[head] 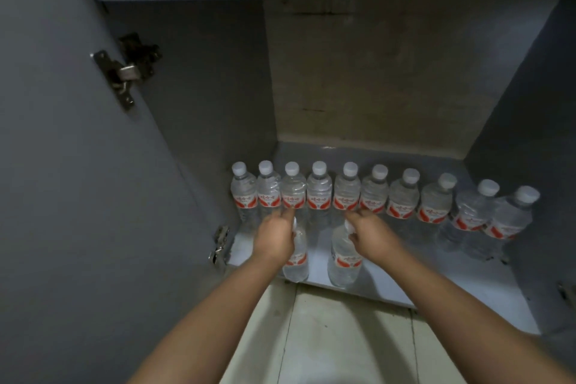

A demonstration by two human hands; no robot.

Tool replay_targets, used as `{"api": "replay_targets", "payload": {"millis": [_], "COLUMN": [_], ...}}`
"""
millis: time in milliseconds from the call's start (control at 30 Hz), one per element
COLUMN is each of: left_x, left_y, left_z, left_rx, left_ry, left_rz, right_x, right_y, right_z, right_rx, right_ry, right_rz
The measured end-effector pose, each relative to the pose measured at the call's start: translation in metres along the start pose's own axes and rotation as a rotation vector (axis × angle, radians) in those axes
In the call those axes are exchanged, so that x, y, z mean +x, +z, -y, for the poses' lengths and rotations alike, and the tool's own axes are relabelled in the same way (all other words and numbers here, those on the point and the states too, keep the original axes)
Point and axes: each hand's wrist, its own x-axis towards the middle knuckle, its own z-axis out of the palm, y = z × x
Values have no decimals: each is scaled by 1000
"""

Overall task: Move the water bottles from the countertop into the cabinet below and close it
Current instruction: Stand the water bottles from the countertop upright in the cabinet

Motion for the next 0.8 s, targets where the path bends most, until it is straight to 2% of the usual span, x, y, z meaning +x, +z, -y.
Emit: {"api": "replay_targets", "payload": {"millis": [200, 433, 700, 800], "left_x": [9, 31, 58, 62], "left_y": [-9, -12, -23, -21], "left_z": [32, 65, 88, 91], "left_rx": [-52, 4, 23, -51], "left_ry": [-45, -123, -107, -101], "left_rz": [-51, -80, -109, -147], "right_x": [17, 68, 112, 119], "right_y": [8, 32, 48, 52], "right_z": [35, 80, 110, 115], "right_rx": [18, 120, 148, 154], "right_ry": [-40, -86, -153, -144], "right_rz": [-43, -84, -93, -95]}}
